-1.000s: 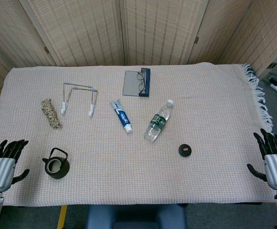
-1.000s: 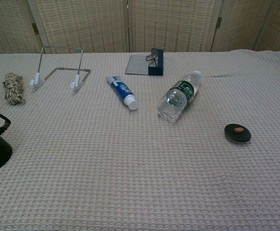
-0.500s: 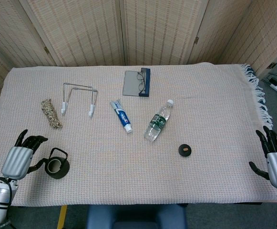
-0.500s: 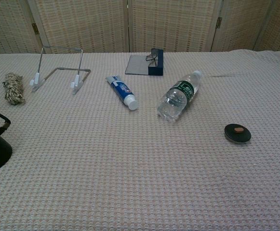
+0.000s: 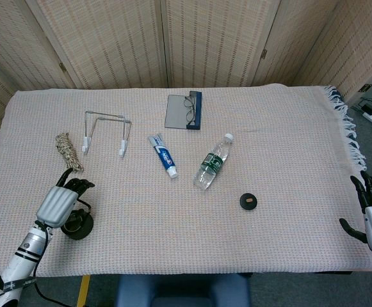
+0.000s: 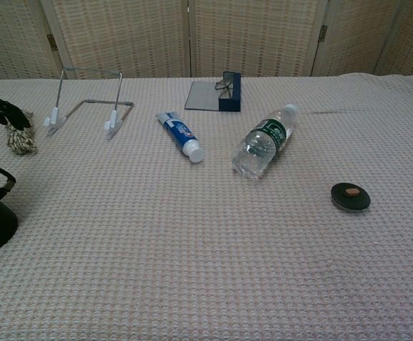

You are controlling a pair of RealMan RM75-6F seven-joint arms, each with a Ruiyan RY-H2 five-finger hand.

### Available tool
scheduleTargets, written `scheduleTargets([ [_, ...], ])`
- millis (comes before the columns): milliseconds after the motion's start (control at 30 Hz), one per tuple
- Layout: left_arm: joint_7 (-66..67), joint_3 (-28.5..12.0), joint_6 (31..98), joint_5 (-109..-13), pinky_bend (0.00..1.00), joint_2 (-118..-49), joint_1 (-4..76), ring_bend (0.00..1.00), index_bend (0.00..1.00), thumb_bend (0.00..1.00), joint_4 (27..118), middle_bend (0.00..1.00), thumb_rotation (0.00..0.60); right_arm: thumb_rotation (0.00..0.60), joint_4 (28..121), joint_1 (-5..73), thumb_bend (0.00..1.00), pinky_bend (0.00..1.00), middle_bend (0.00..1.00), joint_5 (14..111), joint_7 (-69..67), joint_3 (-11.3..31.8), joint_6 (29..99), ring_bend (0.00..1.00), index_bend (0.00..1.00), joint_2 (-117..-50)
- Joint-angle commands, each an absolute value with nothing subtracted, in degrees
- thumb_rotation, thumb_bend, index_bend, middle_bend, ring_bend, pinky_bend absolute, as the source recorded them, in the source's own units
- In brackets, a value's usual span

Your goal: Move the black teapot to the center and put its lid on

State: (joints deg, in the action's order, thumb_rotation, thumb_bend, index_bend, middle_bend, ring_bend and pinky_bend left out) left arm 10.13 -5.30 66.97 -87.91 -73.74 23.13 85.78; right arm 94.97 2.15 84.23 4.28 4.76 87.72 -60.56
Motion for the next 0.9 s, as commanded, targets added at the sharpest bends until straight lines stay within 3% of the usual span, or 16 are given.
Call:
scheduleTargets([
  [33, 11.1, -5.0, 65.8, -87.1, 0.0, -74.7, 23.9, 0.23, 0.25, 0.21, 85.1, 0.26, 0.6, 0.6, 94.8, 2.1, 0.23, 0.0, 0.0, 84.2, 4.1, 4.8, 87.6, 0.0, 0.0, -60.7],
  [400, 11.3, -4.6, 64.1, -85.6, 0.01, -78.2, 25.9, 0.28, 0.3, 0.21, 80.9, 0.31, 0.6, 0.6, 94.4, 2.0, 0.23, 0.0, 0.0, 83.7, 3.5, 5.1, 87.6, 0.0, 0.0, -60.7],
  [667, 8.1, -4.3, 64.8, -86.7, 0.07, -81.4, 27.1, 0.44, 0.51, 0.31, 76.2, 0.53, 0.6, 0.6, 94.8, 2.1, 0.24, 0.0, 0.0, 83.4, 3.8, 5.2, 87.3, 0.0, 0.0, -60.5],
  [900, 6.6, -3.9, 65.5, -87.2, 0.08, -82.9, 27.7, 0.52, 0.62, 0.41, 72.7, 0.63, 0.6, 0.6, 95.1, 2.1, 0.24, 0.0, 0.0, 83.0, 4.0, 5.3, 87.2, 0.0, 0.0, -60.5],
])
